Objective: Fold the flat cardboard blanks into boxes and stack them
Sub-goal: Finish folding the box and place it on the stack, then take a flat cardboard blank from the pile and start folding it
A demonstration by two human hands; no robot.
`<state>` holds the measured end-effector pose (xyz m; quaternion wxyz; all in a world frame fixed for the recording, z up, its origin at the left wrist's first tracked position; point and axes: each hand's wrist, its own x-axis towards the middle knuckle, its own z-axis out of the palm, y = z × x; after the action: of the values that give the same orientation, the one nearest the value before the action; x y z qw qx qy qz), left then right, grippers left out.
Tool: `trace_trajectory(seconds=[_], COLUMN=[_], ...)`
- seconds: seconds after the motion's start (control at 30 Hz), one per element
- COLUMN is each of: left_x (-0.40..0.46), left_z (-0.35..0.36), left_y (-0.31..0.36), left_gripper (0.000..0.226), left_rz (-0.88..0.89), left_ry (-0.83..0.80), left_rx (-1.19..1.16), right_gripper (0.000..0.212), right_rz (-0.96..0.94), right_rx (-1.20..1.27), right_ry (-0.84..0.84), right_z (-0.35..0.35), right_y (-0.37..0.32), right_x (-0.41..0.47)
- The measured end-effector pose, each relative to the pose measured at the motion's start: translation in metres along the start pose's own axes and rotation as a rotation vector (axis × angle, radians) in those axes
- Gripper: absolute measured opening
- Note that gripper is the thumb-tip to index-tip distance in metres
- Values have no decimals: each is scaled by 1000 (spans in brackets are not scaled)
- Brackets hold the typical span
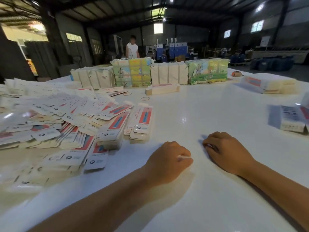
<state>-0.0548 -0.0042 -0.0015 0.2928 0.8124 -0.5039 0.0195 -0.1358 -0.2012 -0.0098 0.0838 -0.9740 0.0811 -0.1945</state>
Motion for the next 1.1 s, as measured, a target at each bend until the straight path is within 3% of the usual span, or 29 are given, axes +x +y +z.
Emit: trace_trajectory(seconds=[0.07,0.2,0.33,0.4,0.5,0.83,0.9,1.0,1.1], left_x=[22,82,103,103,106,104,101,87,49], left_z=[-20,-64,-65,-56,-46,-72,-83,-90,-82], left_y=[-12,-59,-105,-120,-128,-106,-85,-45,-9], left_gripper=[26,31,68,77,70,68,67,64,67], left_rz=[-92,-386,-713,-772,-810,-817,-739,-503,-321], left_ry=[76,149,2,-24,79,161,167,163,67], left_rx=[-40,188,420,482,510,409,402,181,48], right_gripper=[21,28,26,25,25,24,23,21,22], right_rz=[2,2,19,24,18,9,19,28,45], right_rx=[20,83,113,139,139,134,129,109,107], right_ry=[2,21,34,38,32,39,28,2,-13], right_z=[0,-3,-3,-2,-1,1,0,-2,-5], right_y=[0,-2,-4,-4,-3,0,0,-1,-2], right_x=[0,-2,-2,-1,-1,0,0,-1,-1])
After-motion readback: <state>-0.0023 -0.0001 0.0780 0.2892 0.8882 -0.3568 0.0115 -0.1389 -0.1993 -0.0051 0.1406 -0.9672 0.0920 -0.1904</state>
